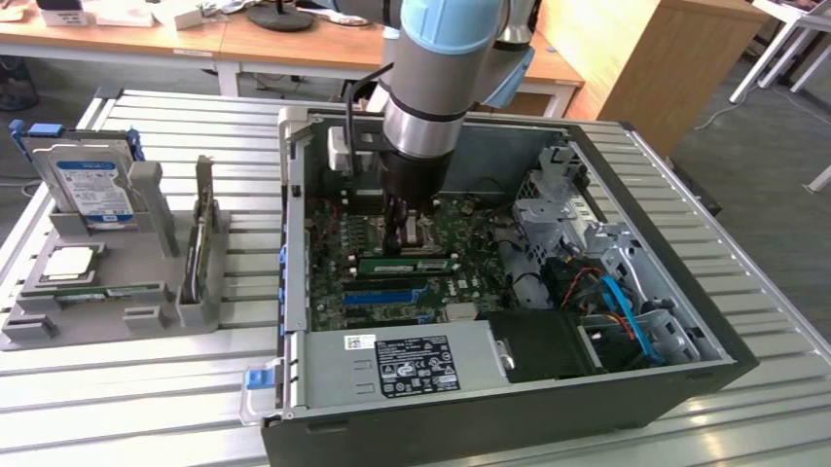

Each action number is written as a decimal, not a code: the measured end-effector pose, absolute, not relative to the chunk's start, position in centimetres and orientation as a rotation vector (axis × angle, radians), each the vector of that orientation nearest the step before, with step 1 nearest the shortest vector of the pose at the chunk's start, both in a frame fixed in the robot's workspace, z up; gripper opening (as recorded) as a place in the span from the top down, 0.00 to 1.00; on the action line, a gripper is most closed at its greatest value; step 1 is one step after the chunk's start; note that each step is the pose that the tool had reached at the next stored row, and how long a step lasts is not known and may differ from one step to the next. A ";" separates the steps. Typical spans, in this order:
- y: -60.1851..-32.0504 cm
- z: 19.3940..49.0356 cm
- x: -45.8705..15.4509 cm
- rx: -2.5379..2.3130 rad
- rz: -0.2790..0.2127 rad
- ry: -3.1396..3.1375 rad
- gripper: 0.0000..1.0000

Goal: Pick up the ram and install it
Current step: 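Press down the ram until it locks into place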

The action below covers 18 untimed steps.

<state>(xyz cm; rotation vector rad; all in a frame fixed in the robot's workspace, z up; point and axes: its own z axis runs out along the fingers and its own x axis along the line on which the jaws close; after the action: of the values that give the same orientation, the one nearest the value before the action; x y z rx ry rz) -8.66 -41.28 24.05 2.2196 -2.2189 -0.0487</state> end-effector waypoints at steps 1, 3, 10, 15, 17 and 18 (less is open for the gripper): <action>-41.3 24.0 -8.7 2.219 -0.049 -2.219 0.89; -41.3 23.9 -8.7 2.219 -0.049 -2.219 0.89; -41.3 23.7 -8.7 2.219 -0.049 -2.219 0.89; -41.3 23.5 -8.7 2.219 -0.049 -2.219 0.89; -41.3 23.4 -8.7 2.219 -0.049 -2.219 0.89; -41.3 23.4 -8.7 2.219 -0.049 -2.219 0.89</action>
<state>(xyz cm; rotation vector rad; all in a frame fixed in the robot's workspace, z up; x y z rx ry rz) -8.66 -41.28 23.36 2.2194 -2.2188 -0.0487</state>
